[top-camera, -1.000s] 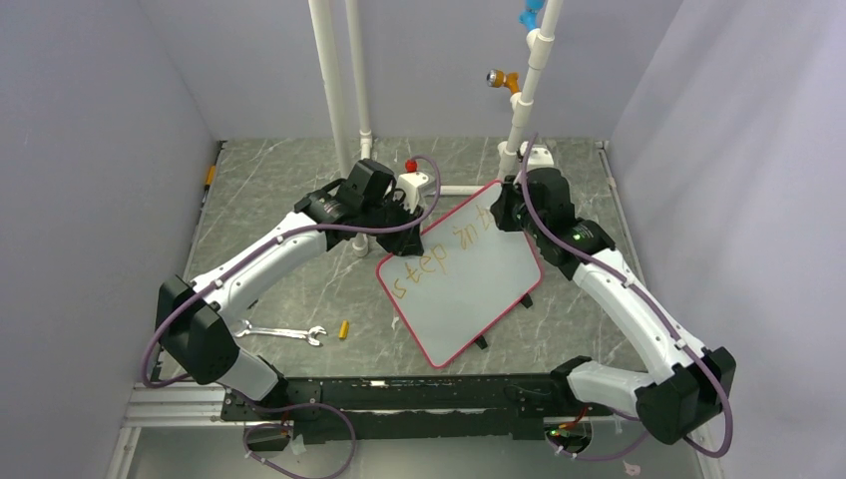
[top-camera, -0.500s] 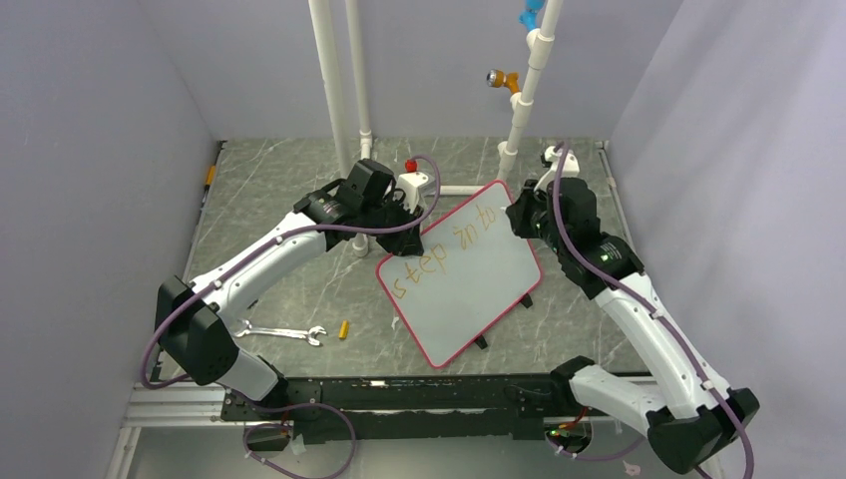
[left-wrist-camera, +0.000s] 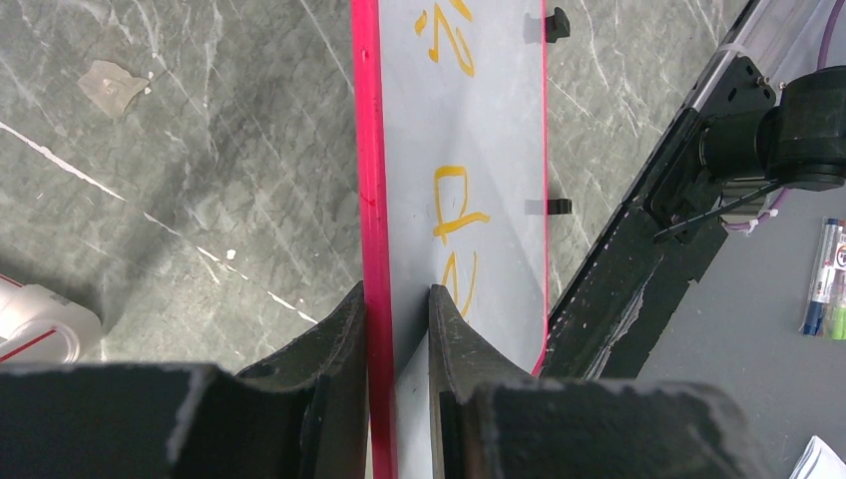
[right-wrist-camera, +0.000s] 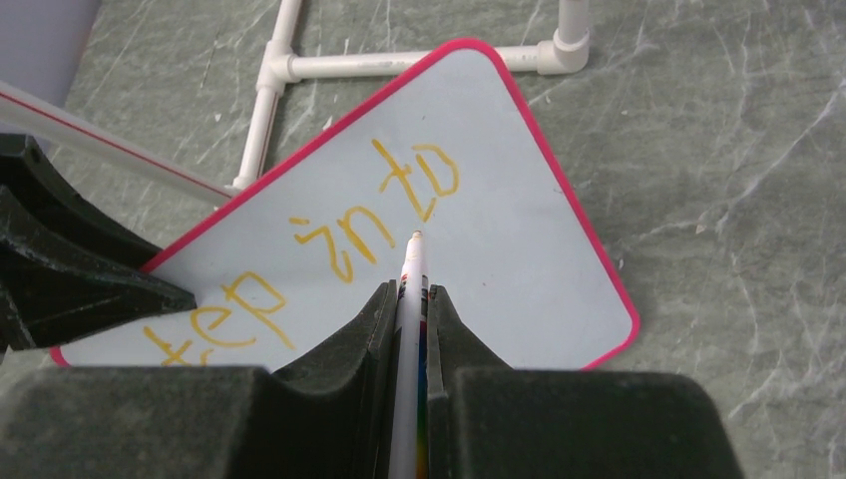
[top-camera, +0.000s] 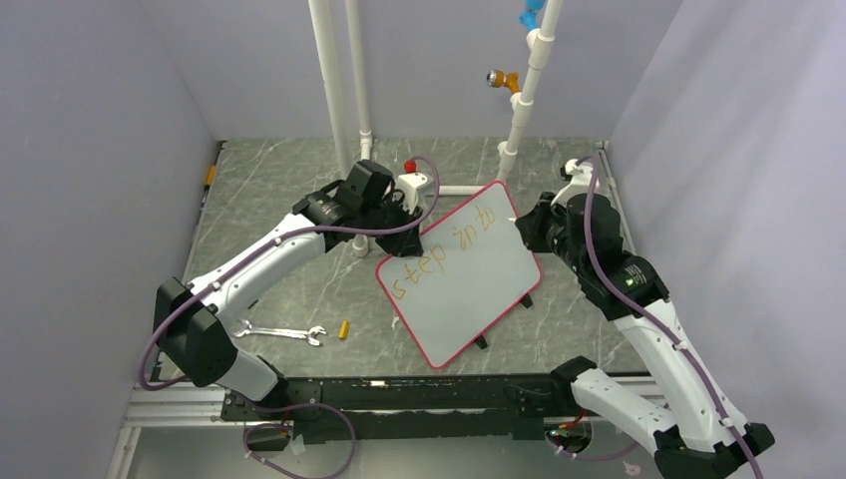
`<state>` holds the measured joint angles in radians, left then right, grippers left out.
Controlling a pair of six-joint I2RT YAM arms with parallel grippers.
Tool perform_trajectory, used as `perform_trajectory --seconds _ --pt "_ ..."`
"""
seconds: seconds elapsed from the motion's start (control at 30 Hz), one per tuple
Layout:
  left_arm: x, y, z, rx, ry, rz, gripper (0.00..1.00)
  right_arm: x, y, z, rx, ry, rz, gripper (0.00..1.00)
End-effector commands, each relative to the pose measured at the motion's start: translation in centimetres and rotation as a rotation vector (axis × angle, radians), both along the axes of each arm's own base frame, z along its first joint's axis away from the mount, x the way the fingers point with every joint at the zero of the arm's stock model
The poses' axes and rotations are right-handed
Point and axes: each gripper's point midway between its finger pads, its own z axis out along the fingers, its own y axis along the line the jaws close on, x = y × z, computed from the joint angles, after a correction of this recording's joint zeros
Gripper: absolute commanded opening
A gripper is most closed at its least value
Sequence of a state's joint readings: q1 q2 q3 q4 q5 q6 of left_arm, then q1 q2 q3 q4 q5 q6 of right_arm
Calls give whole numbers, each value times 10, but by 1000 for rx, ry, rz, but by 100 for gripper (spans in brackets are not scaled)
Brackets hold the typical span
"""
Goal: Write a sentence on the whiteboard
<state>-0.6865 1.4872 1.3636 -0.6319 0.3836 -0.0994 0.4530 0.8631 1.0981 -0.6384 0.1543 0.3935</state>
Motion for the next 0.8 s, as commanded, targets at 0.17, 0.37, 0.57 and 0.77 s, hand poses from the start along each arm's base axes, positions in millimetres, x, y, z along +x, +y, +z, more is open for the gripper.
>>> perform_trajectory --seconds 0.17,0.37,0.57,0.77 --pt "18 13 28 -1 -164 67 0 -22 19 -8 55 68 128 0" --pt "19 17 20 14 -156 95 0 -32 37 -15 106 113 216 0" --pt "18 17 16 -4 -133 131 0 -39 45 -23 143 127 248 0" --pt "25 21 11 10 -122 192 0 -43 53 -24 157 97 267 0"
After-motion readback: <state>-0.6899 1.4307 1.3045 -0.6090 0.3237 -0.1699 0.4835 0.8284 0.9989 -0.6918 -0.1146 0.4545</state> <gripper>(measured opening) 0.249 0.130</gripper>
